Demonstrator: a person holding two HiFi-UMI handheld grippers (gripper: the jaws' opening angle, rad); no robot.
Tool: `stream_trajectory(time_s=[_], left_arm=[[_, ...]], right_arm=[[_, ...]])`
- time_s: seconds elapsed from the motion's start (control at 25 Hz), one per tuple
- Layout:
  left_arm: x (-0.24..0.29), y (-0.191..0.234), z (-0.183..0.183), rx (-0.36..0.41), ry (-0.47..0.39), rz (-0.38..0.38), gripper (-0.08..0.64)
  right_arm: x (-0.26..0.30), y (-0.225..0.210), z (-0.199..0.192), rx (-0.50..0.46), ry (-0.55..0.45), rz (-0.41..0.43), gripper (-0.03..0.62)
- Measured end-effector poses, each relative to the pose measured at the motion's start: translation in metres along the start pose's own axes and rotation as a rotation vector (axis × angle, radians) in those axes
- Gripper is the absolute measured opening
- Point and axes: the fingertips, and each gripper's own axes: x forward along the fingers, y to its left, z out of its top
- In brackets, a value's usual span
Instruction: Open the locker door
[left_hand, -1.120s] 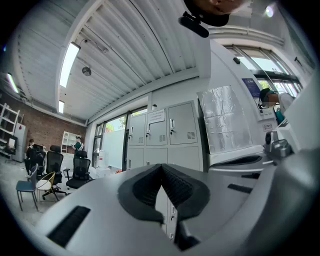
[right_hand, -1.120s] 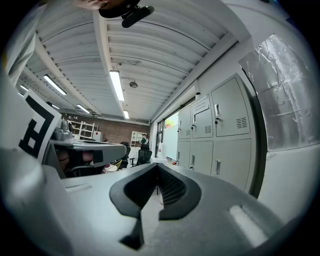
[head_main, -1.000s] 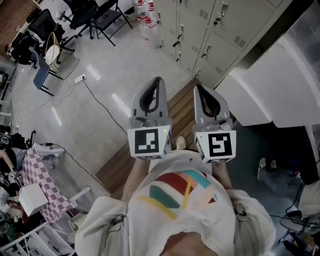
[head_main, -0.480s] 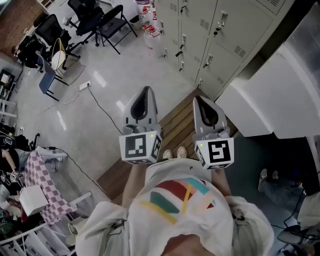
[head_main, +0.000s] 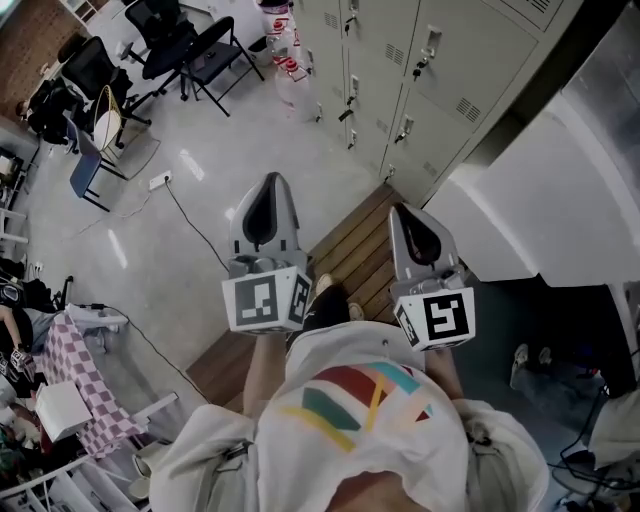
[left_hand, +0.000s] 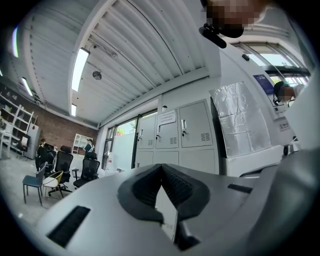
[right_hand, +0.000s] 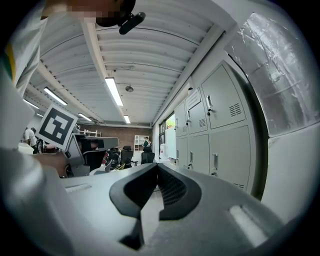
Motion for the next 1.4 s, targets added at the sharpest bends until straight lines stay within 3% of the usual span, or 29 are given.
stream_trajectory(time_s=[0.28, 0.52, 0.72, 0.96, 1.2, 1.4], left_arm=[[0.039, -0.003, 0.001, -0.003, -0.043, -0.029, 0.015], [0.084, 0.019, -0.043, -0.016, -0.046, -0.044, 0.015], [0.136, 0.054, -0.05, -0.013, -0.111, -0.064, 0.015], [0.187, 0.118, -0.059, -0.029, -0.106, -0.053, 0.015], [0.222, 0.163, -0.063, -0.043, -0.083, -0.056, 0.015], [0.249, 0.175, -0.064, -0.056, -0.077, -0.08, 0.015]], right_arm=[[0.022, -0.029, -0.001, -0.02, -0.016, -0.041, 0.005], [0.068, -0.044, -0.035, -0.025, -0.027, -0.059, 0.006], [0.143, -0.051, -0.046, -0.002, -0.083, -0.043, 0.005], [0.239, -0.037, -0.032, 0.002, -0.143, 0.008, 0.005], [0.29, -0.023, -0.015, -0.062, -0.18, 0.012, 0.005], [0.313, -0.031, -0.019, -0.064, -0.158, -0.022, 0.005]])
